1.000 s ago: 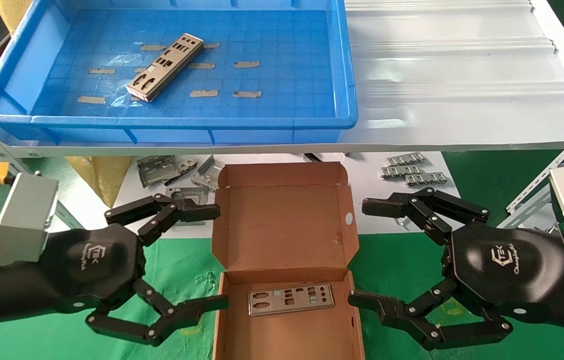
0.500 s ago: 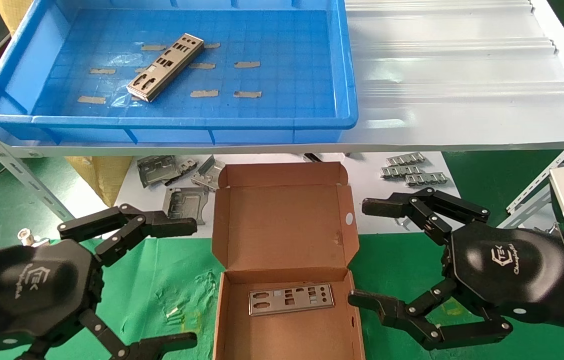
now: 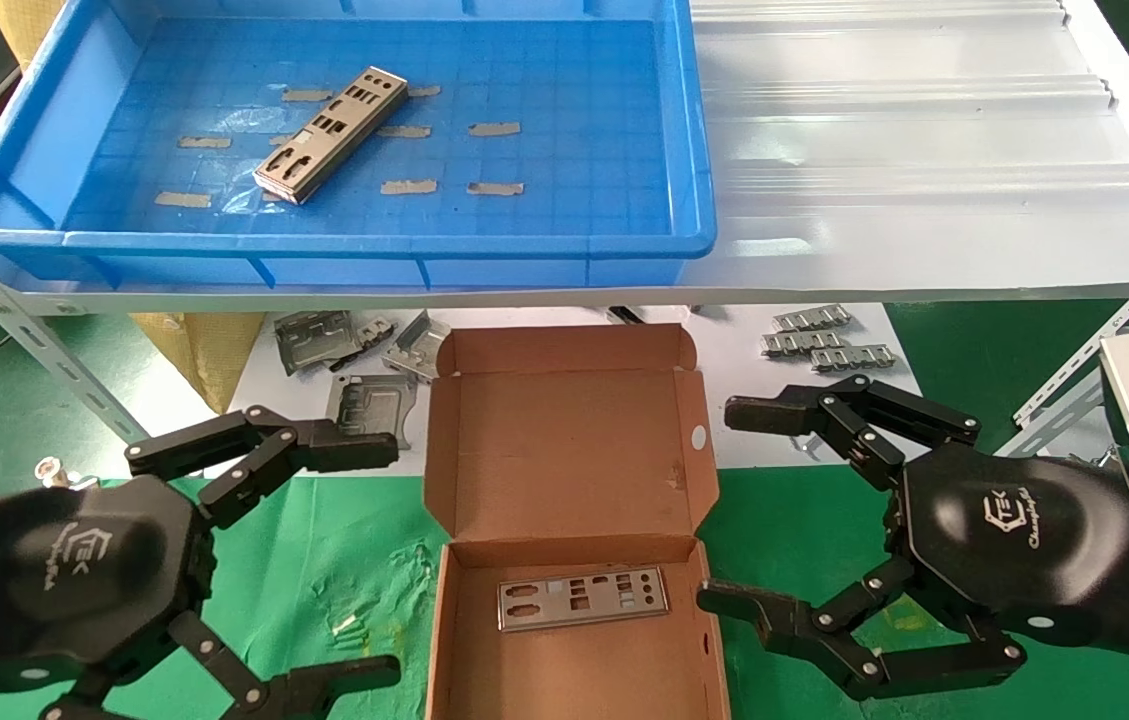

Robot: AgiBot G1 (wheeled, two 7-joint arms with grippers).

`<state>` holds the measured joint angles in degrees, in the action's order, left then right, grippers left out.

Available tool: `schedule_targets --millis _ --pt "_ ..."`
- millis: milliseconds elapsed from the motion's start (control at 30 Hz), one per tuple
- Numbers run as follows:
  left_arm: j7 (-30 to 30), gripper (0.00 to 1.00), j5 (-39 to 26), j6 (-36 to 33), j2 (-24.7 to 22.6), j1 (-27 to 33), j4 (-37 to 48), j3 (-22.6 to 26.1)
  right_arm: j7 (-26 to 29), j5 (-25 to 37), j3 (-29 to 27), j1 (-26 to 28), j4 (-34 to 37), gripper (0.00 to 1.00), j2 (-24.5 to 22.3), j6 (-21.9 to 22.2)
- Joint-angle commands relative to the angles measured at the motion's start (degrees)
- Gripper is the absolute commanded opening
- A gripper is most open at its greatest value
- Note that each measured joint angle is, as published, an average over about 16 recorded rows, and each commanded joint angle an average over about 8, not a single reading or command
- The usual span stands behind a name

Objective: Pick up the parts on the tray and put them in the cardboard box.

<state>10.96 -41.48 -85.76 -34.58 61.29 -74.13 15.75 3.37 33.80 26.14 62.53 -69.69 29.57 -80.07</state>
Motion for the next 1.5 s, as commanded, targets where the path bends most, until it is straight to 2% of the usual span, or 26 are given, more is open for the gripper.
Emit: schedule_targets --millis 33,1500 --pt "-0.05 1.0 -0.09 0.0 -0.09 0.06 0.12 0.06 0.0 0.0 0.0 0.0 0.0 1.0 0.0 0.0" --pt "-0.24 1.0 -0.39 0.09 -0.46 0.28 0.6 0.28 0.0 0.0 0.0 0.0 0.0 1.0 0.0 0.0"
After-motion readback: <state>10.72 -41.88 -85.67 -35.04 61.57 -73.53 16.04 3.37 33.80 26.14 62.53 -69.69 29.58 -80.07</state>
